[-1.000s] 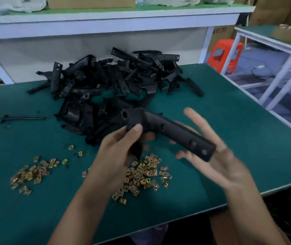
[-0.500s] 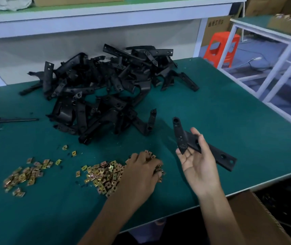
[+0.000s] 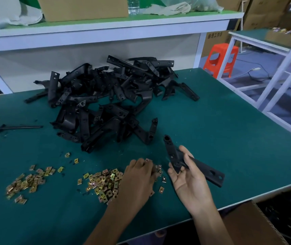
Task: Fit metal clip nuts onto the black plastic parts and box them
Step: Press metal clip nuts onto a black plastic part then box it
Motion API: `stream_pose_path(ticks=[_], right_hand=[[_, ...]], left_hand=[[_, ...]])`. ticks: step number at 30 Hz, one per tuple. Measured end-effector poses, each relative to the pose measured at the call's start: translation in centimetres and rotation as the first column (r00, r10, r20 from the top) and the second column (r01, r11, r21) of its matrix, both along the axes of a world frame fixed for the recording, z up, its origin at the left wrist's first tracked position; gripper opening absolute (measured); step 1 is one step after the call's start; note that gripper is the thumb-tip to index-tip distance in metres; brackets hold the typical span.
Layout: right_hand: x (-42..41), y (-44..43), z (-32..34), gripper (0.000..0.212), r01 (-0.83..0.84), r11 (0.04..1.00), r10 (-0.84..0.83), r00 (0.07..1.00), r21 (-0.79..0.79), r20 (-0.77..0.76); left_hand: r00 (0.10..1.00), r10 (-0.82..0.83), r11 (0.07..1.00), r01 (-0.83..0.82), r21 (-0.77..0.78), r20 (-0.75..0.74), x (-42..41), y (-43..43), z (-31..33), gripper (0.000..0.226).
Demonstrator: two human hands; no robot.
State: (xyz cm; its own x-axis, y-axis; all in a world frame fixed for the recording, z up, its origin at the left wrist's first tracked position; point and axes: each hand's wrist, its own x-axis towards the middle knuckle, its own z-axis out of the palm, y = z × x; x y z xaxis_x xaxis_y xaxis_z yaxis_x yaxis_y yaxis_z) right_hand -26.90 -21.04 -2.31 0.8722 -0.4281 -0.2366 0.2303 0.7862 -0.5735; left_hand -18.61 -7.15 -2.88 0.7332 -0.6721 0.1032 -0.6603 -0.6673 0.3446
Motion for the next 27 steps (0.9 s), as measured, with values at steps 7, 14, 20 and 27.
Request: stream_pose_path(ticks=[7,14,20,27], right_hand=[[0.5,0.6,0.0,0.026,-0.045,0.999,0.044,0.998,0.017,0.034],[0.2,1.0,-0.2,0.026,-0.093,0.996,0.093,0.996,-0.006,0.0],[0.4,1.1,-0.4,0.031,-0.109,0.994,0.108,0.993,-0.026,-0.036],[0.4,1.2,-0.3,0.029,-0.121,0.991,0.119,0.992,-0.047,-0.045]], left_hand=[[0.998,-0.029,0.998,0.025,-0.058,-0.055,0.4,1.9,0.5,0.031],[0.996,-0.009,0.995,0.001,-0.1,-0.088,0.1,2.4,1.3,0.013],[0.989,0.047,0.975,-0.076,-0.207,-0.141,-0.5,2.3,1.4,0.008],[0.982,0.095,0.958,-0.136,-0.254,-0.166,-0.5,2.1,1.1,0.029]])
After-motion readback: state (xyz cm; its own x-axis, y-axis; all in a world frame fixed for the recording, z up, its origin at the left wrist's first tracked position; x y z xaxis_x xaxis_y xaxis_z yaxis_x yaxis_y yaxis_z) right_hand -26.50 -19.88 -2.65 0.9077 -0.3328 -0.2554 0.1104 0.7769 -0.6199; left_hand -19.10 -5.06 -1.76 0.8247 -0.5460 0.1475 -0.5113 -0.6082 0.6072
